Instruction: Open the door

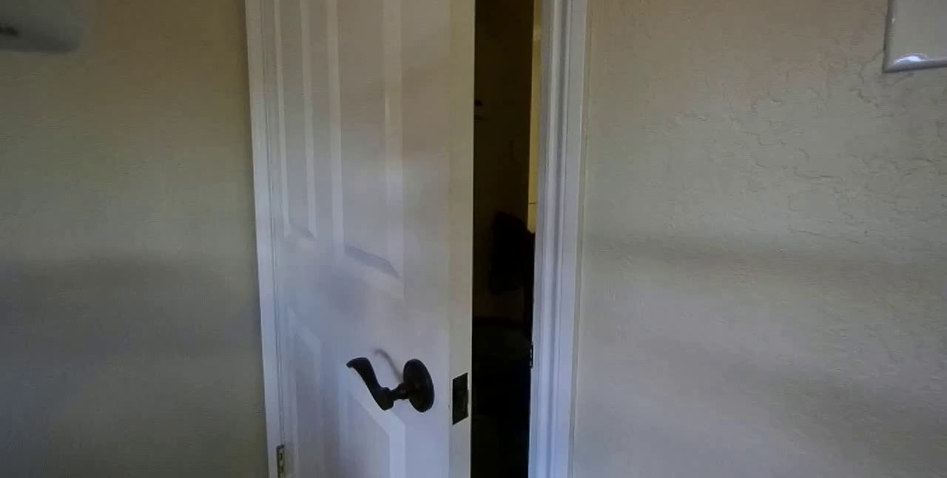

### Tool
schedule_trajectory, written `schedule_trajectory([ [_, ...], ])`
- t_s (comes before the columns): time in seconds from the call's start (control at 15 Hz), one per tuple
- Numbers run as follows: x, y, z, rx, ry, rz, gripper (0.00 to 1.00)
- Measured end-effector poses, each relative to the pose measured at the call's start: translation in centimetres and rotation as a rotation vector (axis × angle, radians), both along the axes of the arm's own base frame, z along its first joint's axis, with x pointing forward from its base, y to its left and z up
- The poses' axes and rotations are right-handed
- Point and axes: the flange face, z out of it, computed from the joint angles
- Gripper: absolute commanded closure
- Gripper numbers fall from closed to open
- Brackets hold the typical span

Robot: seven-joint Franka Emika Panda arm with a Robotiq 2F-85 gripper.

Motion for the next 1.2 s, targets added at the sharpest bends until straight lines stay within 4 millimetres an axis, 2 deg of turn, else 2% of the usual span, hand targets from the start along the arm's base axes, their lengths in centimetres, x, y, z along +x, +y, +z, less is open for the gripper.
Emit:
schedule_trajectory([
  [0.73, 0.2, 0.5, -0.1, -0.001, 0.002, 0.011, 0.00],
  [0.93, 1.0, 2.2, -0.3, -0.010, 0.011, 0.053, 0.00],
  [1.2, 3.2, 5.6, -0.9, -0.030, 0.009, 0.113, 0.00],
])
